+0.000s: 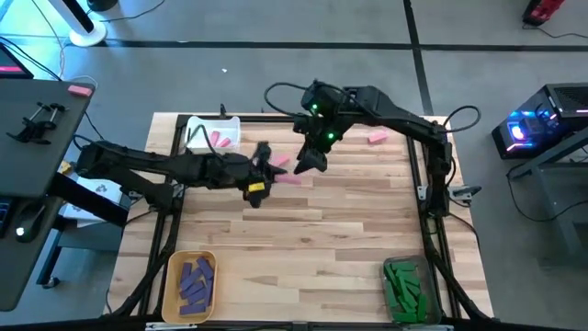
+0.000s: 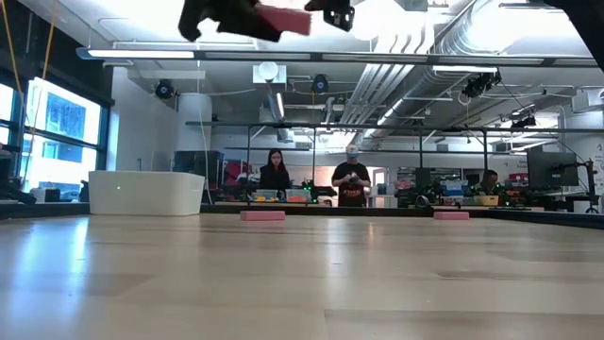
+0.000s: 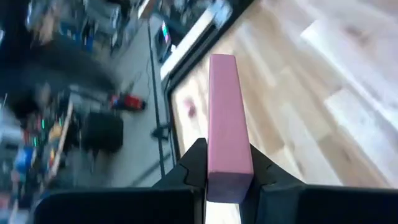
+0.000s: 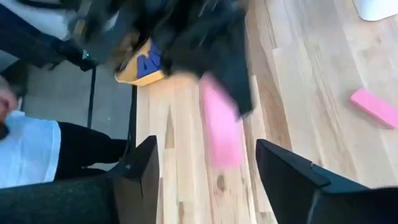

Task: Sort blocks
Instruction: Put the pink wooden block into the white bin

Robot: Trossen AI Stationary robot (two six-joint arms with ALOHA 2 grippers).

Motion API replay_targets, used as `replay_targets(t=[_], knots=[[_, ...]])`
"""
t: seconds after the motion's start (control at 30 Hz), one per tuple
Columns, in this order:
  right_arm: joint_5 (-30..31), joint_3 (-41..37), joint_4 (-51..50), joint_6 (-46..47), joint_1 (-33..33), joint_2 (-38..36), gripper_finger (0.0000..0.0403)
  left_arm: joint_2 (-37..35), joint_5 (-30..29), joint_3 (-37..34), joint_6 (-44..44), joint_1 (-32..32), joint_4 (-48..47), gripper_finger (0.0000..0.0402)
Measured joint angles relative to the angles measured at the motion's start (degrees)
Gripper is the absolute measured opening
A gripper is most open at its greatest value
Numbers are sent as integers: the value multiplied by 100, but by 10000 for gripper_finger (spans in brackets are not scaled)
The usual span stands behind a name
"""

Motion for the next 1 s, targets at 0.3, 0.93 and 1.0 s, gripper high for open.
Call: replay_targets(t=[0.3,0.93,1.0], knots=[[318,46,-811,-505,-233,-222,204,-612,-1276,-527,-2953,1670,-2238,23],[1156,-37,-1169,-1505,-61,-234,204,-949,464,-1422,-5769,5752,-2295,23],[1159,-38,-1385,-1503,-39,-234,204,-896,882,-1422,-5812,5813,-2319,23]])
